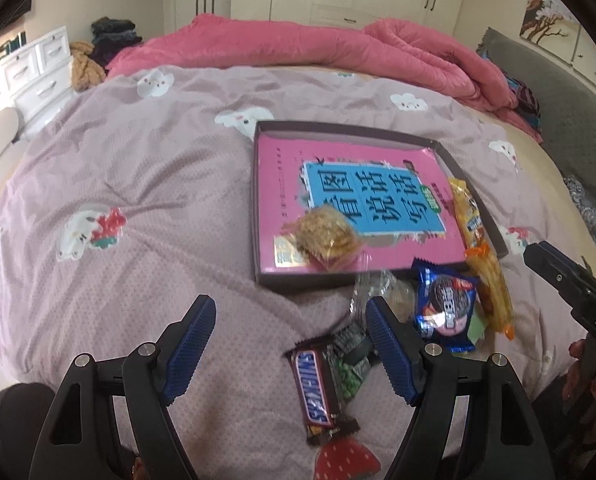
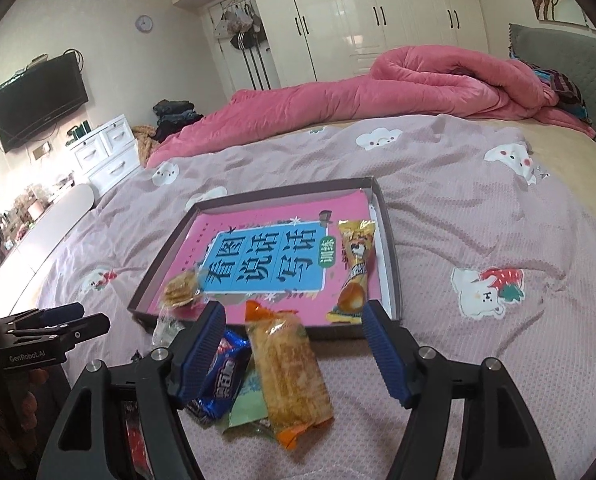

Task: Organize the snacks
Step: 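Move both open tools back over the remaining snack pile, then grasp the Snickers bar with the left tool while the right tool grasps the orange-capped bread-stick bag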

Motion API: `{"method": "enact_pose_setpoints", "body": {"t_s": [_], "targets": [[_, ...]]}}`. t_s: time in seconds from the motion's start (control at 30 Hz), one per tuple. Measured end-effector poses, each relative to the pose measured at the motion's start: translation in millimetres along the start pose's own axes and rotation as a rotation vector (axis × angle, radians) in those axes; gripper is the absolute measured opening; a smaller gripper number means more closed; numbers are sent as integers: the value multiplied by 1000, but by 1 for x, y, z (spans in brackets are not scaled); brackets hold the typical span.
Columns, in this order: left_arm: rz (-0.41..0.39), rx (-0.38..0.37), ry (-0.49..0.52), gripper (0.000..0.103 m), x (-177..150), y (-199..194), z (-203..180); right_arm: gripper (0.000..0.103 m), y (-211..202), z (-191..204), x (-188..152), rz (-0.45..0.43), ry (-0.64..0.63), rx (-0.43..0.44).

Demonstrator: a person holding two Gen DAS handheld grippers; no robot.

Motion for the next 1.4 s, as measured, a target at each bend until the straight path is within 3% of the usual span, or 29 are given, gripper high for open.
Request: {"method": "enact_pose_setpoints", "body": {"t_s": [0.23,0.6,0.77,1.4], "targets": [[70,-29,16,79,-20,4,-4,70,-1,3,-7,23,-4,-4],[113,-35,16,79,-32,4,-4,71,-4,8,-18,47,-12,-12],[160,-46,-19,78,-42,10,1,71,-3,7,-23,70,-6,-14],[215,-101,-73,79,-54,31,-2,69,29,-3,-47,180,-16,-55]]}}
Point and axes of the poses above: each gripper's, at about its wrist camera, not at the fingertips, and y roughly the way its jaws point, z to its left, x to its top, the point moved 5 cm from there along y, roughly the way its jaws point, and after that the axes turned 2 degrees about y, right-handed, at the moved point
